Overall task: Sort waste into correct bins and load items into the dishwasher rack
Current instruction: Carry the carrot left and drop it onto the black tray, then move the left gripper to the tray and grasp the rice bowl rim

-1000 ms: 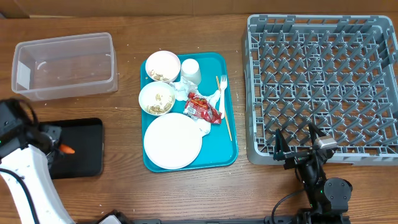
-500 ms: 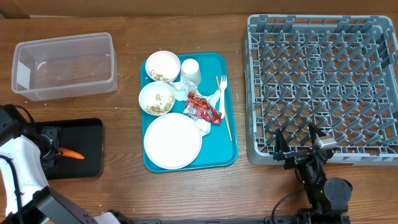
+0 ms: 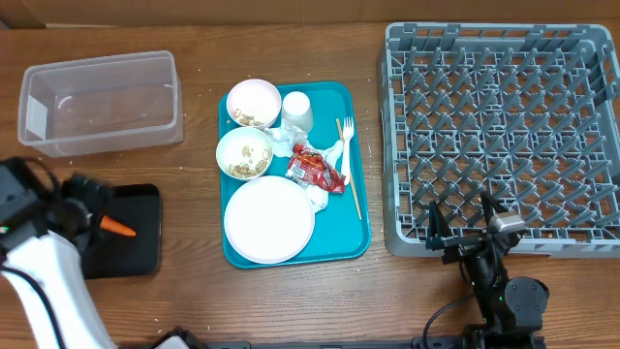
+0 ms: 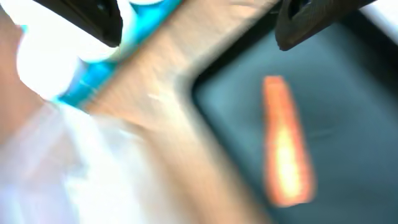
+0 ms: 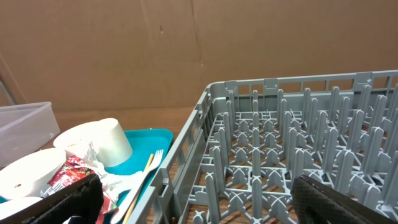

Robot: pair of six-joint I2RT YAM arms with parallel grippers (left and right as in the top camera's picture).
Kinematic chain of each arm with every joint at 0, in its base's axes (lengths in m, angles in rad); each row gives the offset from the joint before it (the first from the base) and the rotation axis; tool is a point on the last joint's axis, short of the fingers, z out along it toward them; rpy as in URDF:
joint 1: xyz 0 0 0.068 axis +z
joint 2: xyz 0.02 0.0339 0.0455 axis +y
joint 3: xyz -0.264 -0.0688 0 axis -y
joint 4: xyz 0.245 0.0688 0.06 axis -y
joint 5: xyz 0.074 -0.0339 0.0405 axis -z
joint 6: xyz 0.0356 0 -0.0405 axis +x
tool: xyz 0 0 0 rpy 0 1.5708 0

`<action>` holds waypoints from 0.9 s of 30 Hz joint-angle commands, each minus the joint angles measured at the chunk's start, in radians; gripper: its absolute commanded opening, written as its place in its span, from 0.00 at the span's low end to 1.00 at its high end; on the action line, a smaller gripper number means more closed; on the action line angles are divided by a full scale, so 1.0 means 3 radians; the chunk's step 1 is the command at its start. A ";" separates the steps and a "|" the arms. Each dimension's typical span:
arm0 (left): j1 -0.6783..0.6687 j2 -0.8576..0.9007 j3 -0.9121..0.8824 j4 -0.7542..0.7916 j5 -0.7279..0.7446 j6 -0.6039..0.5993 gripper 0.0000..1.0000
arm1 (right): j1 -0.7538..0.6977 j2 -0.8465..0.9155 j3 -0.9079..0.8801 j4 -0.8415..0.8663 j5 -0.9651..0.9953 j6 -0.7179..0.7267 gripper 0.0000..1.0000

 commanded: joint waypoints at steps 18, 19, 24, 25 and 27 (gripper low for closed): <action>-0.3042 0.1006 0.0314 0.0886 -0.1064 0.1635 1.00 | 0.0015 -0.0033 -0.0034 0.0018 0.0008 -0.0023 1.00; -0.3040 0.1101 0.0338 0.0888 -0.1059 0.1695 1.00 | 0.0015 -0.0033 -0.0034 0.0018 0.0008 -0.0023 1.00; -0.3031 0.1517 0.0388 0.0876 -0.1068 0.1837 1.00 | 0.0015 -0.0033 -0.0034 0.0018 0.0008 -0.0023 1.00; -0.3031 0.1569 0.0388 0.0879 -0.1069 0.1851 1.00 | 0.0015 -0.0033 -0.0034 0.0018 0.0008 -0.0023 1.00; -0.3033 0.1663 0.0388 0.0891 -0.1061 0.1935 1.00 | 0.0015 -0.0033 -0.0034 0.0018 0.0008 -0.0023 1.00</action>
